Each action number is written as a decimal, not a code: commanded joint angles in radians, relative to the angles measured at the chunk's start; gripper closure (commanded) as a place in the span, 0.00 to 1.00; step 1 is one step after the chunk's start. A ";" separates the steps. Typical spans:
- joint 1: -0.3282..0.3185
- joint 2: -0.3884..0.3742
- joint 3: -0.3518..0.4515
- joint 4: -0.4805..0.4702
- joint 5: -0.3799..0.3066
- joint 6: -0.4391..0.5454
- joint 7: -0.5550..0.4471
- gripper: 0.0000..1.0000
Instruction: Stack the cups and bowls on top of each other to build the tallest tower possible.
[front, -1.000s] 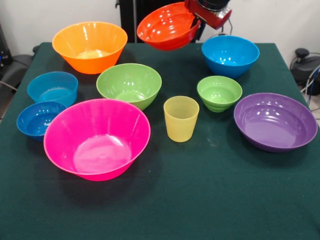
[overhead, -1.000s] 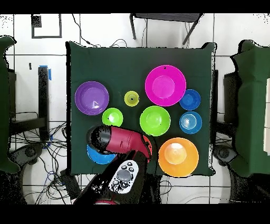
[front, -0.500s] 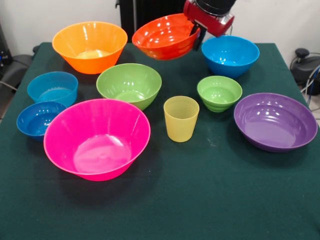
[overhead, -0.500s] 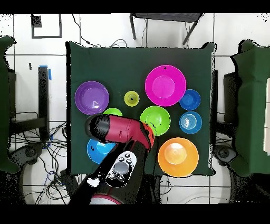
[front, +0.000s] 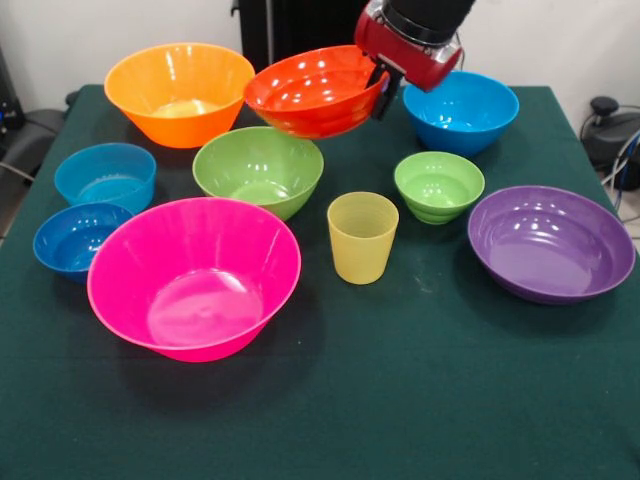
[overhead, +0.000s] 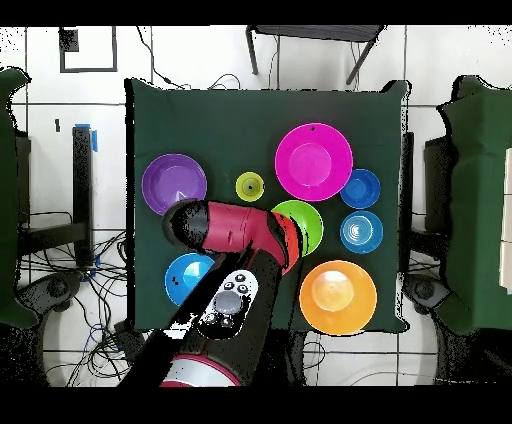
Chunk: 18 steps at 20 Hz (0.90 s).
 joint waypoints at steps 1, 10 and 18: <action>-0.030 0.085 0.036 -0.158 -0.114 -0.001 -0.014 1.00; -0.072 0.122 0.071 -0.213 -0.166 -0.020 -0.040 1.00; -0.112 0.130 0.128 -0.182 -0.181 -0.060 -0.057 1.00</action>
